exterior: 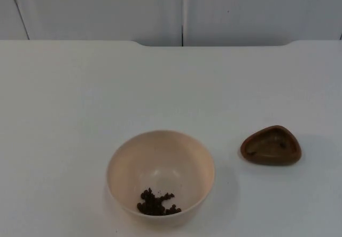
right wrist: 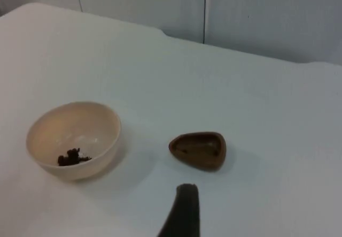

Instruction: Pick up the bowl with the left hand and pour the coffee beans from the cup into the bowl with the right hand.

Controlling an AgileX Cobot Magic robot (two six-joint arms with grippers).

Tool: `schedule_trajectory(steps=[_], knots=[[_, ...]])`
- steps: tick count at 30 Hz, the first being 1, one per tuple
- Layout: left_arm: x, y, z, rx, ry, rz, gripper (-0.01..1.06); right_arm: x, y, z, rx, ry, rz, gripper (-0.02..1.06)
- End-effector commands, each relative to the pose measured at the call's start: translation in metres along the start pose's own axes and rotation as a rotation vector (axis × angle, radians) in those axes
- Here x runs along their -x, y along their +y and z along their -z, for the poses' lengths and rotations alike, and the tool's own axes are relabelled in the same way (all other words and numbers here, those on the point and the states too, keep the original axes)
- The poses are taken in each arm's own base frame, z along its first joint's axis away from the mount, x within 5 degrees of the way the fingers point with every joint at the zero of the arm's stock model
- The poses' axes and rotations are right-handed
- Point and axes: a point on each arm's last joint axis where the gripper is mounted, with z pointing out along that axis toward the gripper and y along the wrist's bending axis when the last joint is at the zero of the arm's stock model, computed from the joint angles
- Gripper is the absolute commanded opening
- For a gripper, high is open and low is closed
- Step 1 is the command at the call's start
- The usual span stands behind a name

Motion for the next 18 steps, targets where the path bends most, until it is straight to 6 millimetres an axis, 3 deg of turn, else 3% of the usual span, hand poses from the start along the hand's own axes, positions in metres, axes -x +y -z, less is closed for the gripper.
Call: schedule_trajectory(steps=[1,4,18], knots=[[-0.0067,0.0016,-0.0038,0.012,0.044,-0.002,1.05,-0.0112,-0.0004,-0.0109,0.001,0.056,0.003,0.71],[-0.0067,0.0016,-0.0038,0.012,0.044,-0.002,1.05,-0.0187,-0.0015,-0.0166,-0.008,0.104,0.003,0.71],[-0.0067,0.0016,-0.0038,0.012,0.044,-0.002,1.05,-0.0184,-0.0022,-0.0162,-0.015,0.102,0.002,0.71]])
